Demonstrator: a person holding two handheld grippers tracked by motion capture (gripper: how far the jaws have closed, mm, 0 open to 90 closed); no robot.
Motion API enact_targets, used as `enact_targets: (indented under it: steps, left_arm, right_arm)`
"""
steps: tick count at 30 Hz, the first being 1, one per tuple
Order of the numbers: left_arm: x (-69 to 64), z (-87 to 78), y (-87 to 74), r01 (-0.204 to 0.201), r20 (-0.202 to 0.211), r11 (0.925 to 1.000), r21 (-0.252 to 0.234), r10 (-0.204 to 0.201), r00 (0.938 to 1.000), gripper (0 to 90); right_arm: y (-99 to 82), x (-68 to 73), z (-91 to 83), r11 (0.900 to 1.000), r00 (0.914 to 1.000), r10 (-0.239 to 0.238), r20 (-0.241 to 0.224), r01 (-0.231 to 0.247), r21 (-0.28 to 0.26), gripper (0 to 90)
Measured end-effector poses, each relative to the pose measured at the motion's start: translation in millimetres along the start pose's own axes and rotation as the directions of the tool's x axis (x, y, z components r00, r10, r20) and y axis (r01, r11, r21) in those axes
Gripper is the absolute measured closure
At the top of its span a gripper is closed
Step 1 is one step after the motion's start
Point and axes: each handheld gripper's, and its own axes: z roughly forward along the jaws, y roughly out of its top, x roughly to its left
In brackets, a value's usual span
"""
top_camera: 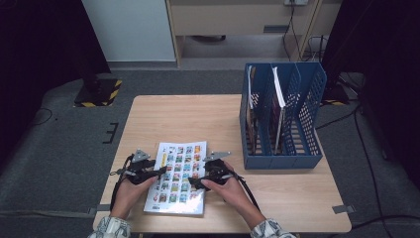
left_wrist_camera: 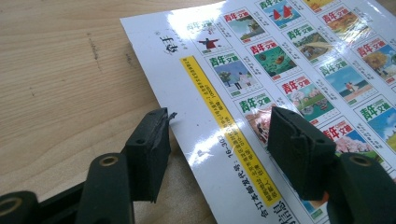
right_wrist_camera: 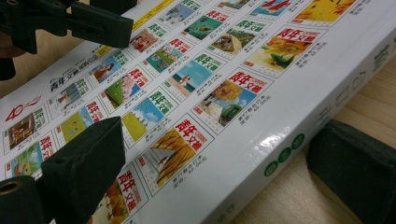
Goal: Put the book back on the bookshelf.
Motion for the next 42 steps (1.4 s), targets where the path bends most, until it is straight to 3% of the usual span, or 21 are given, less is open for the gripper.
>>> enact_targets:
  steps: [4, 7, 14, 17, 27, 31, 42]
  left_arm:
    - [-0.4, -0.2, 0.4, -0.001, -0.003, 1.0000, 0.005, 0.001, 1.0000, 38.4]
    - [-0.3, -0.2, 0.3, 0.000, -0.002, 1.0000, 0.005, 0.000, 1.0000, 38.4]
    - [-0.6, 0.4, 0.2, 0.002, 0.010, 1.0000, 0.000, -0.002, 1.0000, 38.3]
    - [-0.9, -0.1, 0.2, 0.001, -0.004, 1.0000, 0.005, -0.001, 1.0000, 38.1]
    - [-0.7, -0.2, 0.0, 0.001, -0.003, 1.0000, 0.006, -0.001, 1.0000, 37.7]
    - [-0.9, -0.2, -0.2, 0.013, -0.006, 0.9999, 0.006, -0.013, 0.9999, 37.4]
    - [-0.5, -0.1, -0.3, 0.016, -0.002, 0.9998, 0.007, -0.016, 0.9999, 37.3]
  right_arm:
    - [3.6, -0.2, 3.7, 1.0000, 1.0000, -0.007, 0.004, 0.007, 0.004, 5.0]
    - [6.3, -0.9, 5.6, 0.9998, 0.9998, 0.018, -0.008, -0.018, 0.004, 5.5]
    - [10.7, 0.1, 11.4, 1.0000, 1.0000, -0.001, -0.001, 0.001, 0.009, 6.6]
    - [12.4, 0.1, 13.8, 0.9999, 0.9999, -0.013, 0.003, 0.013, 0.007, 7.2]
    - [21.9, 3.0, 23.9, 0.9996, 0.9998, -0.003, -0.018, 0.003, 0.026, 8.3]
    - [26.5, 8.1, 29.9, 0.9993, 0.9999, -0.005, 0.010, 0.005, 0.037, 7.7]
    - [29.9, 0.7, 26.5, 0.9988, 0.9998, 0.020, -0.004, -0.019, 0.044, 17.9]
